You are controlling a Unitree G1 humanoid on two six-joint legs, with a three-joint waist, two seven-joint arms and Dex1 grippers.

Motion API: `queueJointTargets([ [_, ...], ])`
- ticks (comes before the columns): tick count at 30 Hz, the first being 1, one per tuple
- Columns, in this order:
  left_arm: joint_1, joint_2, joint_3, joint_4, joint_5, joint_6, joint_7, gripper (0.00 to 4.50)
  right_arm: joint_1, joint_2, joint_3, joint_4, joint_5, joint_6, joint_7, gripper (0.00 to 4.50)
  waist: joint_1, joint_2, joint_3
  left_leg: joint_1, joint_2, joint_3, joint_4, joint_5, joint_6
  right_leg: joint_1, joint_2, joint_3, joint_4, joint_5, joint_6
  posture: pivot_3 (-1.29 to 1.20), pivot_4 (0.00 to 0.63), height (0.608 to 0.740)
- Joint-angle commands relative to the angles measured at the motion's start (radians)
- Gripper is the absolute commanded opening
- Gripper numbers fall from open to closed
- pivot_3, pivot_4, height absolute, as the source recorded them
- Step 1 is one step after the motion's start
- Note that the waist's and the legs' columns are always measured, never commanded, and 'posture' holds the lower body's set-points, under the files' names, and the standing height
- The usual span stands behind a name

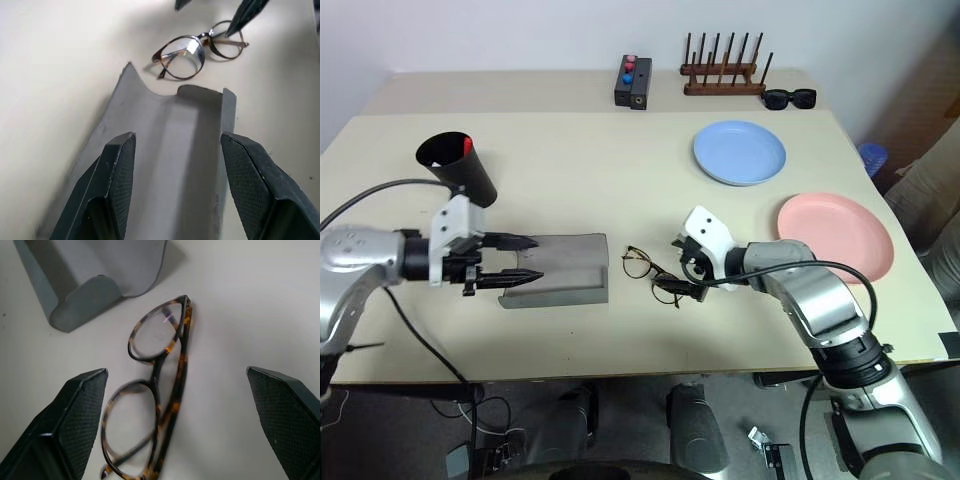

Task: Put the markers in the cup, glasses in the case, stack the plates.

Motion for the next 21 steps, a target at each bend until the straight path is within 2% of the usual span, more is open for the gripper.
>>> queueJointTargets([
  [1,0.080,-0.010,0.075,-0.091,-0.038,0.006,0.049,2.72,-0.039,0.021,0.001,-0.062,0.009,0.078,-0.047,4.50,0.007,0.000,0.000,0.000,0.000,0.000,0.000,0.000,0.000,0.000,0.000,0.000,0.000,0.000,0.000,0.00,0.150,0.740],
  [6,0.177,-0.049,0.131,-0.178,-0.088,0.040,0.127,2.72,-0.067,0.032,0.026,-0.082,0.002,0.159,-0.089,4.50,0.014,-0.001,0.000,0.000,0.000,0.000,0.002,0.000,0.000,0.001,-0.001,0.000,-0.001,0.000,-0.001,0.00,0.150,0.740],
  [9,0.203,-0.048,0.138,-0.198,-0.100,0.042,0.145,2.77,-0.075,0.020,0.042,-0.076,-0.009,0.169,-0.100,3.69,0.009,-0.001,0.000,0.000,0.000,0.000,0.002,0.000,0.000,0.001,-0.001,0.000,-0.001,0.000,-0.001,0.00,0.150,0.740],
  [14,0.224,-0.042,0.131,-0.201,-0.095,0.030,0.162,2.77,-0.081,-0.002,0.058,-0.064,-0.022,0.170,-0.107,1.20,0.005,-0.001,0.000,0.000,0.000,0.000,0.001,0.000,0.000,0.000,-0.001,0.000,-0.001,0.000,-0.001,0.00,0.150,0.740],
  [16,0.220,-0.042,0.126,-0.199,-0.097,0.028,0.167,2.77,-0.082,-0.006,0.060,-0.064,-0.023,0.170,-0.107,0.06,0.005,-0.001,0.000,0.000,0.000,0.000,0.001,0.000,0.000,0.000,-0.001,0.000,-0.001,0.000,-0.001,0.00,0.150,0.740],
  [21,0.212,-0.040,0.121,-0.195,-0.100,0.028,0.172,2.77,-0.083,-0.020,0.061,-0.063,-0.032,0.161,-0.106,0.02,0.006,-0.001,0.000,0.000,0.000,0.001,0.001,0.000,0.000,0.000,-0.001,0.000,-0.001,0.000,-0.001,0.00,0.150,0.740],
])
